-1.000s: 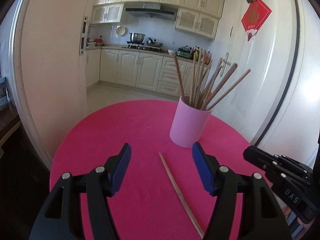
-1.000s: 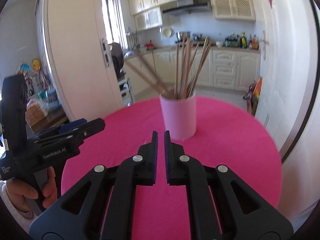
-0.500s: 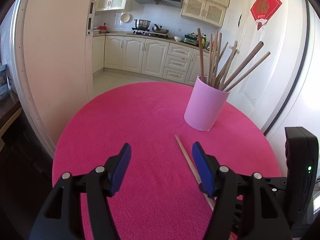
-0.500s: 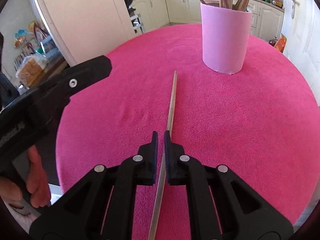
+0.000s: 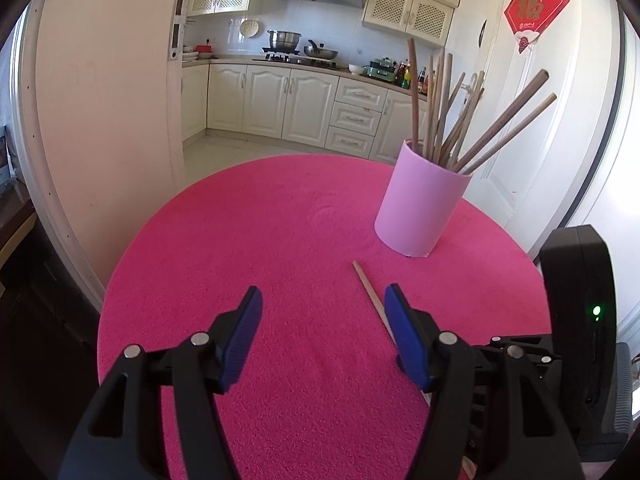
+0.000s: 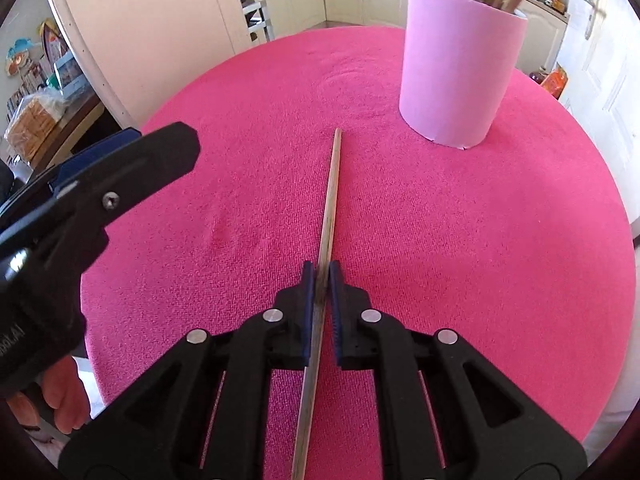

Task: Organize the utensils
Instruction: 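Lift the chopstick with the right tool up over the pink cup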

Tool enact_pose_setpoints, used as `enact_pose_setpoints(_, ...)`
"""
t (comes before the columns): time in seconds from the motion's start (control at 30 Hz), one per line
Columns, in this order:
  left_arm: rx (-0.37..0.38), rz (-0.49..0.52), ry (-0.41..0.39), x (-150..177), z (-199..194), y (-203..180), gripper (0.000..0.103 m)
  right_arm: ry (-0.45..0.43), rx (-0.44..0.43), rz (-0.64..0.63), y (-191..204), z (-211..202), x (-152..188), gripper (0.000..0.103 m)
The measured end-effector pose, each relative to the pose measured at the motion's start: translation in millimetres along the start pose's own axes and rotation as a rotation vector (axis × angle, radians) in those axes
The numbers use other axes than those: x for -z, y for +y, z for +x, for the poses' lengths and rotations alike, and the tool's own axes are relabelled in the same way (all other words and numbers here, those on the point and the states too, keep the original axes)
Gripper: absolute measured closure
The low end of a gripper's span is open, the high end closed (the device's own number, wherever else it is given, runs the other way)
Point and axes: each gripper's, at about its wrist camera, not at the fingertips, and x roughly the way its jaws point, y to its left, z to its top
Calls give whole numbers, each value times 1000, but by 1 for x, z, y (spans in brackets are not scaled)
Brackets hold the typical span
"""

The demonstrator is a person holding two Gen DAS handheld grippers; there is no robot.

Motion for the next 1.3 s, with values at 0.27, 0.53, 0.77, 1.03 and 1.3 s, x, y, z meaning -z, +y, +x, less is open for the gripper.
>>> enact_pose_setpoints(0.27, 6, 9, -16, -13, 6, -8, 40, -88, -81, 71, -28, -14, 8, 96)
enact_pose_setpoints(0.53, 15, 35, -36, -23, 13, -25, 40, -229, -133, 164, -75, -48, 19, 96)
enact_pose_setpoints(0.77, 22, 81, -119, -30, 13, -40, 40, -438, -175, 218, -114, -88, 29, 96)
enact_pose_setpoints(1.03, 58, 75, -149, -35, 26, -42, 40, -405, -263, 182, -121, -87, 33, 96)
enact_pose_setpoints(1.3, 67, 45, -136, -40, 45, -36, 40, -602, -195, 246, -140, -112, 29, 97)
